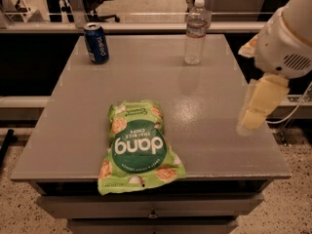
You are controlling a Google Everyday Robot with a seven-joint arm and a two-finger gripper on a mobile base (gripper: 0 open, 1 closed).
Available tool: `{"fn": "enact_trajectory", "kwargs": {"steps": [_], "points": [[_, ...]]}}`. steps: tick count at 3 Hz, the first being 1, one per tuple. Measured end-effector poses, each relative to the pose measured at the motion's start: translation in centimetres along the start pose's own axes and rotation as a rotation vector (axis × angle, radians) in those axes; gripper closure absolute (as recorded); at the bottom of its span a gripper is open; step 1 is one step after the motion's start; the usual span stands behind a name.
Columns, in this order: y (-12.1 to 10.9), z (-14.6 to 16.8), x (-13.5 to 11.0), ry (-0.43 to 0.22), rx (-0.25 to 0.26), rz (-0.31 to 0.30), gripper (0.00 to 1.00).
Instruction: Move green rice chip bag near water bottle
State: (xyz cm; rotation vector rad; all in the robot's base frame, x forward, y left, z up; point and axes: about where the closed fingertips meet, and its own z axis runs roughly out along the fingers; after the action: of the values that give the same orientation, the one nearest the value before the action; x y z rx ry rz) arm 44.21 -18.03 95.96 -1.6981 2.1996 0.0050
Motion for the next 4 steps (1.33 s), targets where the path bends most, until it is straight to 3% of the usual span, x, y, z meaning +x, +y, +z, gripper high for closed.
{"fn": "enact_trajectory", "kwargs": {"steps": [2,3,4], "points": [[3.2,8.5,-10.0,-0.233,-0.183,0.041,0.00],[4.3,11.2,-14.9,-0.392,-0.277,0.070,0.00],[5.3,12.1,-16.9,-0.467,-0.323,0.095,0.00]]}}
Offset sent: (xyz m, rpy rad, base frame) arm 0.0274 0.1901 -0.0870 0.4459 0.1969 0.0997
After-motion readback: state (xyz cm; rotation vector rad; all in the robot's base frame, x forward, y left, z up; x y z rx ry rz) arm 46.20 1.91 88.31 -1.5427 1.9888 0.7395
